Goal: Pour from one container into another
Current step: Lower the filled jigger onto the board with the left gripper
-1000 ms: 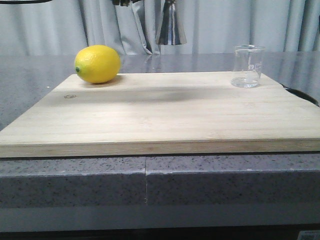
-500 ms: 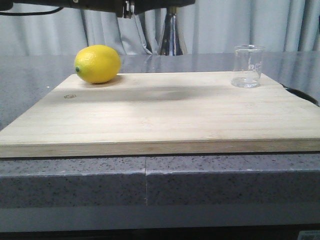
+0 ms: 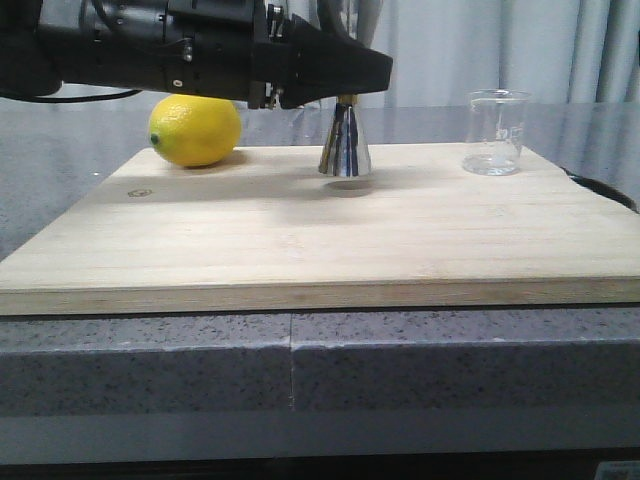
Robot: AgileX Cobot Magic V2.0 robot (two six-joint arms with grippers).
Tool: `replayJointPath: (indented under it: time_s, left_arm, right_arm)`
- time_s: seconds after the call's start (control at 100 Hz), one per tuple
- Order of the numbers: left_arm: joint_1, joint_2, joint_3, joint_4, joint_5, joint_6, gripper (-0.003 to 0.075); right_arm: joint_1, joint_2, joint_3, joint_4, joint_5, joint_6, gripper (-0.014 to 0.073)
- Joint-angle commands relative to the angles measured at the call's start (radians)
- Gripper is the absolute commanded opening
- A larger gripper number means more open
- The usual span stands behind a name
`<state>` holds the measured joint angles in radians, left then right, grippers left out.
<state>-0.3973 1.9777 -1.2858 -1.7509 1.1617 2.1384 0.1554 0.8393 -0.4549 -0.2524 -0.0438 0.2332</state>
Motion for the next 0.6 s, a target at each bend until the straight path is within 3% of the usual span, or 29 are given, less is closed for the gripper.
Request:
replayJointPath:
  time_s: [0.0,0.59]
  left_arm:
    - [0.011,-0.041,-0.023,-0.101,0.117,0.010,0.0237]
    - [0.017,-0.013,-0.023,-0.097,0.117,0.010,0.0256]
  right_arm:
    - [0.000,-0.012,-0.026,-0.010,-0.080,-0.007,0.0587]
    - [0.000,-0.012,-0.026,-0.013,-0.080,-0.007,0.0587]
